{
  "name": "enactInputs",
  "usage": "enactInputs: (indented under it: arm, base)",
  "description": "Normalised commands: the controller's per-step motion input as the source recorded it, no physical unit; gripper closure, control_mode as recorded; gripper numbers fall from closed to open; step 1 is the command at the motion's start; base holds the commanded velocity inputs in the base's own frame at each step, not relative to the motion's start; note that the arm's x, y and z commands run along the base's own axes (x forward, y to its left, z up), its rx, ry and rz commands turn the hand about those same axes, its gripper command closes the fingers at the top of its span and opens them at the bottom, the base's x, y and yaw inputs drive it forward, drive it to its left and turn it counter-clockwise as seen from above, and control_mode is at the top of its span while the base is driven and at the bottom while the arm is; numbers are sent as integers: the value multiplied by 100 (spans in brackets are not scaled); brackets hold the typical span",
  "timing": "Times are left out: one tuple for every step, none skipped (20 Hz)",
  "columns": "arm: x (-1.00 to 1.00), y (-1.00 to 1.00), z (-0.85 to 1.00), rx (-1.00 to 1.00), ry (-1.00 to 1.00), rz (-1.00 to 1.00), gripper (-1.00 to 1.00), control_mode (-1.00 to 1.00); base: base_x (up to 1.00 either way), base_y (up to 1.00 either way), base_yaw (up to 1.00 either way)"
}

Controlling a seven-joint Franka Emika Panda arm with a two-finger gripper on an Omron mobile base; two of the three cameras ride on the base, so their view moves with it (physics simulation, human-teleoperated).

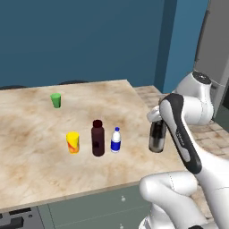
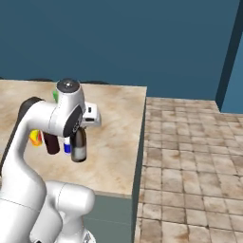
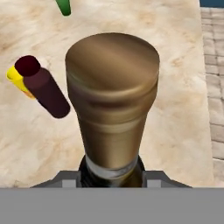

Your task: Place the drinks on the dining counter in a tight cluster.

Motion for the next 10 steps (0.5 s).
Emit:
enactInputs:
  arm:
    - [64, 0, -54, 0, -10, 19, 100, -100]
    - [66, 2, -55, 0, -13, 17, 100, -100]
    - [59, 9, -56, 0, -14, 13, 100, -100]
    - [52, 19, -56, 0, -15, 8, 100, -100]
    - [52, 18, -51, -1, -12, 7, 100, -100]
    - [54, 13, -51, 0, -7, 7, 100, -100]
    - [56, 21, -53, 0, -7, 5, 100, -100]
    - [60, 23, -51, 0, -10, 8, 100, -100]
    - [56, 25, -46, 0, -13, 11, 100, -100]
    - [61, 19, -29, 0, -9, 14, 100, -100]
  base:
    - [0, 0, 0]
    - [0, 0, 0]
    - [0, 0, 0]
    - [0, 0, 0]
    - [0, 0, 0]
    - [0, 0, 0]
    - [0, 0, 0]
    - [0, 0, 0]
    - [0, 0, 0]
    - [0, 0, 0]
